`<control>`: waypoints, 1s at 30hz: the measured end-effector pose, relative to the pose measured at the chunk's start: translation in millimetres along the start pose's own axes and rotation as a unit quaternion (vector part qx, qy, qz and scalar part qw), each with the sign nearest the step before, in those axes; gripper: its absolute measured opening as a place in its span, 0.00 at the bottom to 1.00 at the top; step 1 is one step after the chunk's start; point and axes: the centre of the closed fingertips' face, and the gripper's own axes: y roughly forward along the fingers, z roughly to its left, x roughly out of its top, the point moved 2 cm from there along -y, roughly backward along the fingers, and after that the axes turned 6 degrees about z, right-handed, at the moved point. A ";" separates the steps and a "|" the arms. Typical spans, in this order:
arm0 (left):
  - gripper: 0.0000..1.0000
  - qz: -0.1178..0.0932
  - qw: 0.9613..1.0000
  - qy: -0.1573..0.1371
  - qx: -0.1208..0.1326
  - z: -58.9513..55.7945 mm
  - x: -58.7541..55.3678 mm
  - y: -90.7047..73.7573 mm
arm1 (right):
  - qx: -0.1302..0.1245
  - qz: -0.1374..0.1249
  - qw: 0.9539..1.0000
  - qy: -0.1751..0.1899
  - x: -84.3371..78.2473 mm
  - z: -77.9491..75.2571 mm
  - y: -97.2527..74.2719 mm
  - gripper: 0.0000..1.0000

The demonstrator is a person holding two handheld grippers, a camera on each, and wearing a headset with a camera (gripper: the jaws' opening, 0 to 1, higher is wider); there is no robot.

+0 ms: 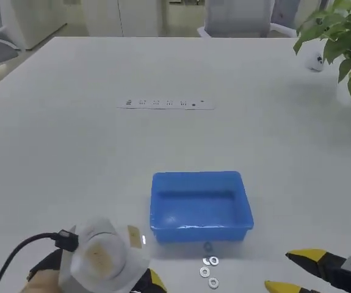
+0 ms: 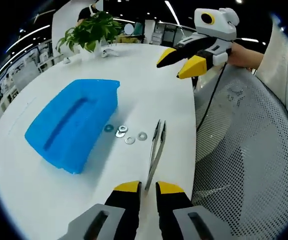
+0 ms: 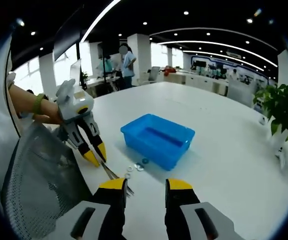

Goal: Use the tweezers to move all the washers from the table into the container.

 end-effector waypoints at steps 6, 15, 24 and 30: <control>0.00 0.027 0.998 0.058 0.014 3.8 2.2 1.2 | 0.005 0.014 1.000 -0.016 -3.0 3.9 3.3 0.27; 0.00 0.108 0.983 0.148 0.025 1.1 5.7 4.1 | 0.010 0.032 0.999 -0.039 -6.4 8.8 8.1 0.27; 0.00 0.142 0.977 0.158 0.013 2.1 5.7 4.6 | 0.016 0.040 0.998 -0.053 -7.3 11.0 13.0 0.23; 0.00 0.131 0.978 0.160 0.019 1.4 5.2 3.1 | 0.027 0.038 0.998 -0.050 -7.2 12.7 22.8 0.23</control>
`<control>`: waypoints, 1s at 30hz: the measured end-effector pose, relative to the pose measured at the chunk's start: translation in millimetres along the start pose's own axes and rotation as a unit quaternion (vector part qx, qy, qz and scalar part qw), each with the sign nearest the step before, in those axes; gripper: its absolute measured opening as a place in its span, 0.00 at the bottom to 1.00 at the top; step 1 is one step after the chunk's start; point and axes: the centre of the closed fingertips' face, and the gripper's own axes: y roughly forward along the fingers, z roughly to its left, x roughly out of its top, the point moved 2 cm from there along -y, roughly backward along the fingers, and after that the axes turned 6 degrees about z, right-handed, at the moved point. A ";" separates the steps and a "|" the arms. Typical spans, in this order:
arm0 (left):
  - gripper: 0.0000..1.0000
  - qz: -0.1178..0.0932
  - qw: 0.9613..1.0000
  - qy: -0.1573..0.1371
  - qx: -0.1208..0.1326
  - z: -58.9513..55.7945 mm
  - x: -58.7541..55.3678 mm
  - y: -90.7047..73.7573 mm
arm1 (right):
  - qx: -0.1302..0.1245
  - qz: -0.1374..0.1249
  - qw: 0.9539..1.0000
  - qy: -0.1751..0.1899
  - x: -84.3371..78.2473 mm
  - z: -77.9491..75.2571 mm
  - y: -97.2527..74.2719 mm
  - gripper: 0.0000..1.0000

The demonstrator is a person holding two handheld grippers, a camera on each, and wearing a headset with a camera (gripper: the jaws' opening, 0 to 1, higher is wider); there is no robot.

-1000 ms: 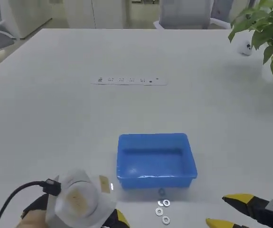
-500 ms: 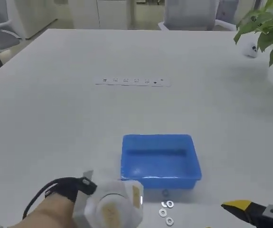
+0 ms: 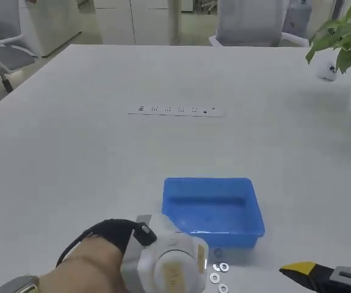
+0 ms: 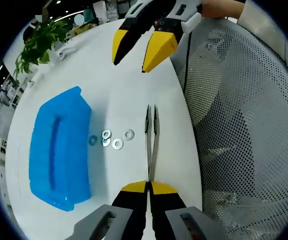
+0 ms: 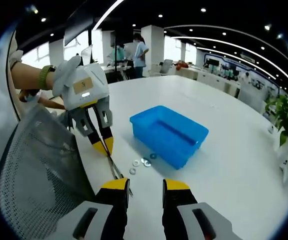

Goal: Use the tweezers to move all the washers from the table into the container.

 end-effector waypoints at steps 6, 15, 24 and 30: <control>0.00 -0.011 1.000 -0.019 0.003 -2.8 -7.1 -6.5 | 0.016 0.012 1.000 -0.025 -1.3 7.4 6.5 0.23; 0.00 -0.075 0.995 -0.056 0.021 -9.8 -0.6 -52.4 | 0.042 -0.009 0.999 -0.026 6.2 16.7 6.6 0.22; 0.00 -0.114 0.991 -0.056 0.031 -12.7 5.6 -89.0 | 0.080 -0.028 0.994 -0.066 23.9 36.5 6.8 0.22; 0.00 -0.141 0.988 -0.053 0.030 -12.1 17.3 -108.9 | 0.103 -0.032 0.991 -0.075 29.4 45.1 15.0 0.23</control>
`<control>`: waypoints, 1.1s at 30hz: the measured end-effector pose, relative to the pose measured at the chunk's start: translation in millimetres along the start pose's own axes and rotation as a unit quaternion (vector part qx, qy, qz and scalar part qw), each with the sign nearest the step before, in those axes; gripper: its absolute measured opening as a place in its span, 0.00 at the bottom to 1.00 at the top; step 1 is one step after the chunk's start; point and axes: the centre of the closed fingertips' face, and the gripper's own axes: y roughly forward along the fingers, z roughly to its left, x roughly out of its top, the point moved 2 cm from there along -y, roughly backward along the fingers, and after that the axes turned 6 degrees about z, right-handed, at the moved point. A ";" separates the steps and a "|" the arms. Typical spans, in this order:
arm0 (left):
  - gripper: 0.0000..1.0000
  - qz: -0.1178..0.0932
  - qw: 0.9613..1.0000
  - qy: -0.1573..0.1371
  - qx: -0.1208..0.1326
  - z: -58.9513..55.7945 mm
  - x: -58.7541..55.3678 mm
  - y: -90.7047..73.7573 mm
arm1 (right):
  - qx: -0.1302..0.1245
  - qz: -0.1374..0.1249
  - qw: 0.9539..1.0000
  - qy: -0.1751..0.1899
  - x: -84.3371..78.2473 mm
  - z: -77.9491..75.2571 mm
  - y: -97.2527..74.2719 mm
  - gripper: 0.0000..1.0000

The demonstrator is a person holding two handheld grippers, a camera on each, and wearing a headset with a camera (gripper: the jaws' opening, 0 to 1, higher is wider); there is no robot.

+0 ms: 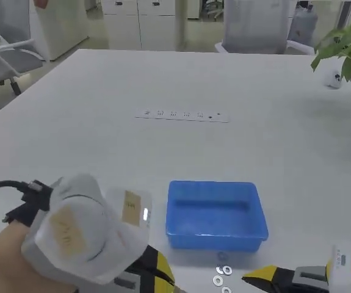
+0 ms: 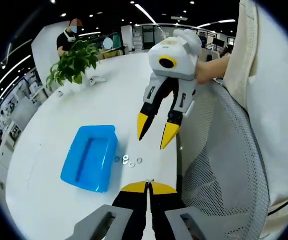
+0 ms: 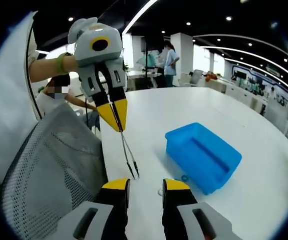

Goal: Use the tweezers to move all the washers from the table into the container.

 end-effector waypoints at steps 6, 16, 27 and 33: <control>0.00 -0.008 1.000 0.015 -0.009 -4.4 6.3 0.9 | 0.021 0.000 1.000 -0.014 2.8 8.3 10.8 0.22; 0.00 -0.012 0.997 0.076 -0.018 -11.6 20.1 10.9 | 0.050 0.004 0.996 -0.069 11.3 24.8 30.6 0.21; 0.00 -0.019 0.991 0.129 -0.006 0.8 42.1 20.3 | 0.017 0.007 0.998 -0.068 7.4 1.0 27.2 0.05; 0.00 -0.013 0.989 0.145 -0.014 12.2 47.9 29.7 | -0.012 0.012 0.998 -0.056 1.9 -11.9 28.0 0.06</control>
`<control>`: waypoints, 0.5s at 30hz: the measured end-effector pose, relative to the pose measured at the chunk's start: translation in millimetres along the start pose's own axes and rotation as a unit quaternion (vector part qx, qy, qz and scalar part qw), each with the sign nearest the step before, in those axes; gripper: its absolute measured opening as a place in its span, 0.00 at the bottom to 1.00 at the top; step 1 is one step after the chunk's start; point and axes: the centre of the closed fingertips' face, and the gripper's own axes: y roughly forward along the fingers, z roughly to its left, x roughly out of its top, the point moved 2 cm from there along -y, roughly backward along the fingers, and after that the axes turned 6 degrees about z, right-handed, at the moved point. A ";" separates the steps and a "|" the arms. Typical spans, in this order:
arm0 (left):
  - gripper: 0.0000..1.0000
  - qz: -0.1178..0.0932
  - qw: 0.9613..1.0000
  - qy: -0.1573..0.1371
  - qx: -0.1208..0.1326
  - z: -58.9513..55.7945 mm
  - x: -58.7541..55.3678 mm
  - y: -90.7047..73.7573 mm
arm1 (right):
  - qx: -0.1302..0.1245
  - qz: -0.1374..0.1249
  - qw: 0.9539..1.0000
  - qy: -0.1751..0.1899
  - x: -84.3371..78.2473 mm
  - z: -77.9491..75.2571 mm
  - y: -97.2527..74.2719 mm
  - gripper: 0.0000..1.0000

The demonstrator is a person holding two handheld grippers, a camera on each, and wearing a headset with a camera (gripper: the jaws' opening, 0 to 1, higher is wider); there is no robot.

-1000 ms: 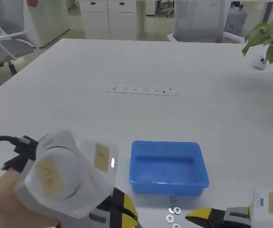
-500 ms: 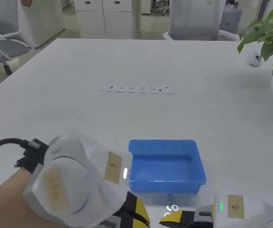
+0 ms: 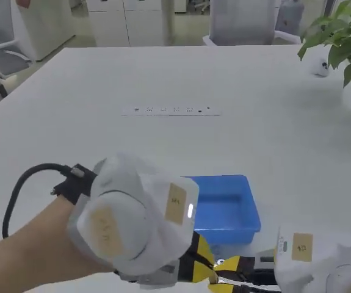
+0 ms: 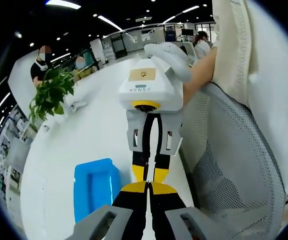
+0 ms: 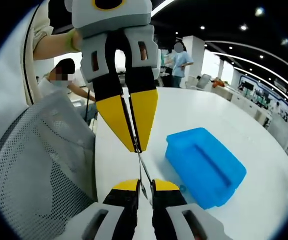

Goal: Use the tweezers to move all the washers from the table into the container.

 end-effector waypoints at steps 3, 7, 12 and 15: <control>0.00 0.002 1.000 0.008 -0.004 2.8 0.2 2.3 | -0.005 0.003 1.000 0.000 -1.3 -2.0 -0.7 0.05; 0.00 0.006 1.000 0.016 -0.015 3.9 -0.3 4.9 | -0.003 -0.002 1.000 0.016 -2.7 -3.4 -3.6 0.05; 0.00 -0.009 0.999 0.026 -0.030 4.7 6.6 1.4 | -0.008 -0.014 1.000 0.026 1.2 -2.2 -9.5 0.06; 0.00 -0.011 0.999 0.032 -0.039 5.7 9.7 2.6 | -0.011 -0.019 0.999 0.032 1.6 -1.5 -10.5 0.06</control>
